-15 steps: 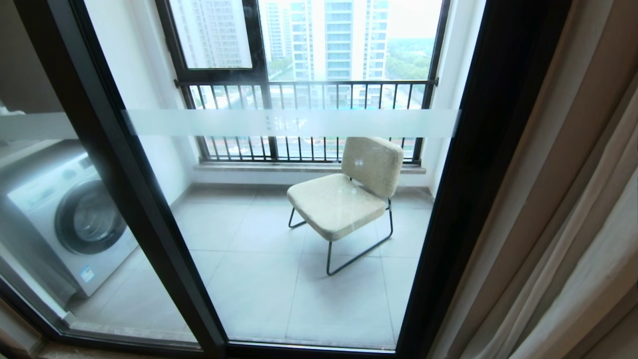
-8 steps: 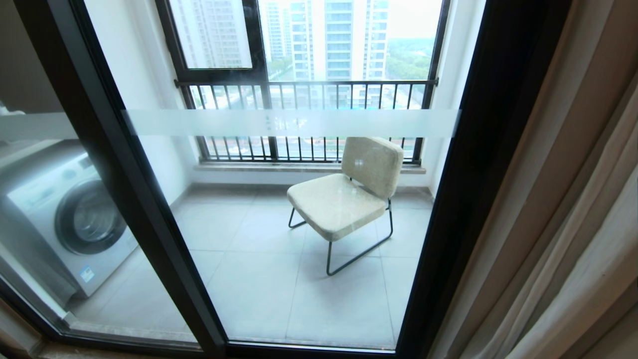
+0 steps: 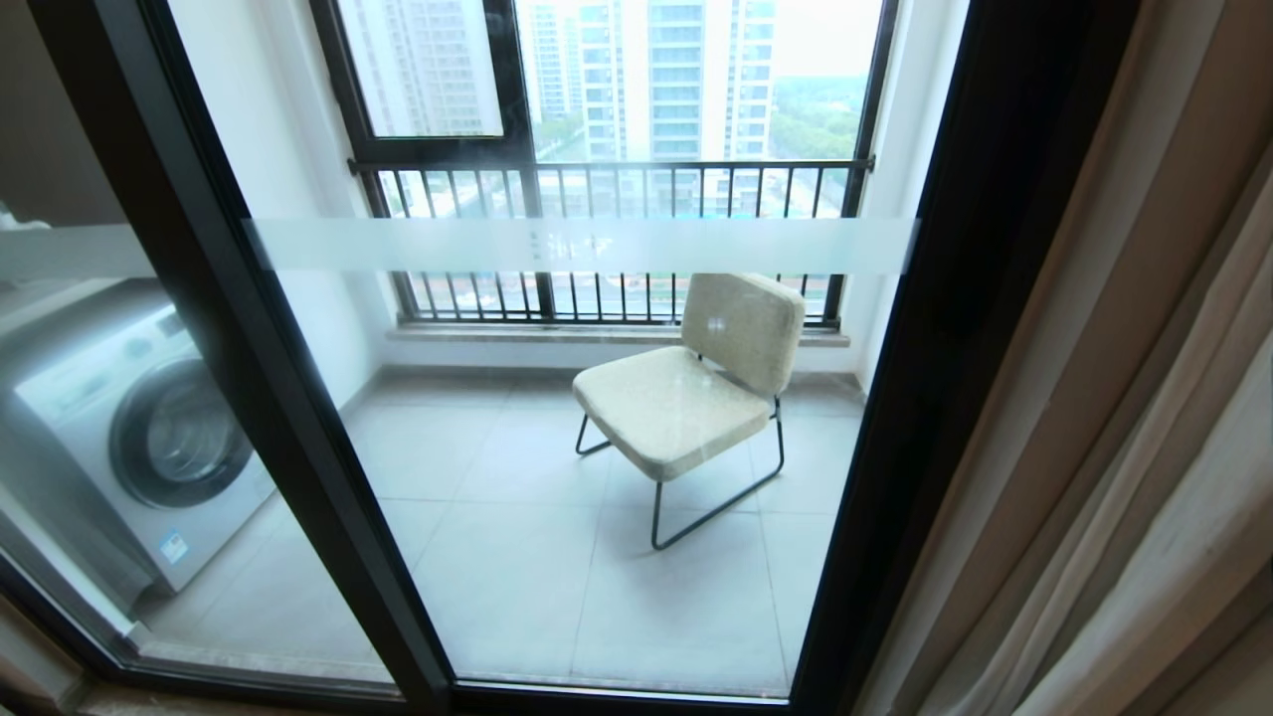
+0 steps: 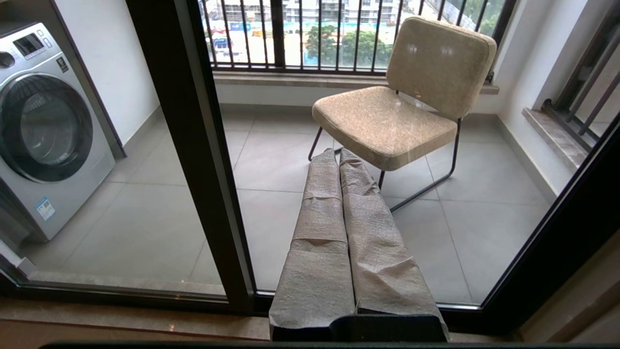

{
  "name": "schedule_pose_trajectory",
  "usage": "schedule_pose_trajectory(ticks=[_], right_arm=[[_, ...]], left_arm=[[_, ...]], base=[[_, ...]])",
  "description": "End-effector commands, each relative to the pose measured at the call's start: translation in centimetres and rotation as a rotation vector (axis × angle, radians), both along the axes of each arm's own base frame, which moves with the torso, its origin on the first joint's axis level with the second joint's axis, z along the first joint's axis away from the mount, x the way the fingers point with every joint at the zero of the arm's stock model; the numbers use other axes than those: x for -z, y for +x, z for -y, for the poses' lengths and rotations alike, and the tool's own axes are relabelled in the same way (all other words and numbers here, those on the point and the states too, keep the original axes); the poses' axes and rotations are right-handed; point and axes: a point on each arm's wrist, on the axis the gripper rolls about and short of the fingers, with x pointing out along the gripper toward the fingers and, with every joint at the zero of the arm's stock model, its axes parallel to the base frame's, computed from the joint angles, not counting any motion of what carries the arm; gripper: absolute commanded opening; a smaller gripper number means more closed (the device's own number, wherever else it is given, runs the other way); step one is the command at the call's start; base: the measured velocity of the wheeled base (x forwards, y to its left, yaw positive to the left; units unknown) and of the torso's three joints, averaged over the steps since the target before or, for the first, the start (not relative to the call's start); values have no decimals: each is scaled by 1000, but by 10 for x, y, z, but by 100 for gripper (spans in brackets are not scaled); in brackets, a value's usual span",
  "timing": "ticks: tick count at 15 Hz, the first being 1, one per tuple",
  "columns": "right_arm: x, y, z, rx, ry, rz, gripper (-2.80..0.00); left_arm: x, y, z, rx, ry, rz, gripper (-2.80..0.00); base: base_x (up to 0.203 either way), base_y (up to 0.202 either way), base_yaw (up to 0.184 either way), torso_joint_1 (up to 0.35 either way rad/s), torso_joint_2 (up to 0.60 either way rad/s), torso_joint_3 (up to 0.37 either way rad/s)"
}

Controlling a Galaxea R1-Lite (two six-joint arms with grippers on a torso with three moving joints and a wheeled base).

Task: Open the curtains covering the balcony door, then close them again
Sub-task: Close the inner curtains on both sides

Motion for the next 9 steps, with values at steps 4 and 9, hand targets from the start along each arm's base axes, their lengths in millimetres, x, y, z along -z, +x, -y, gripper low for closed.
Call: schedule_pose_trajectory(ticks=[4, 9], right_arm=[[55, -28, 1, -36, -22, 4, -280], [76, -27, 3, 52, 7, -132, -280]], left_arm=[[0, 0, 0, -1, 0, 2, -280], [-1, 0, 0, -1, 0, 11, -280]], base=[[0, 0, 0, 0, 0, 0], [0, 0, 0, 0, 0, 0]])
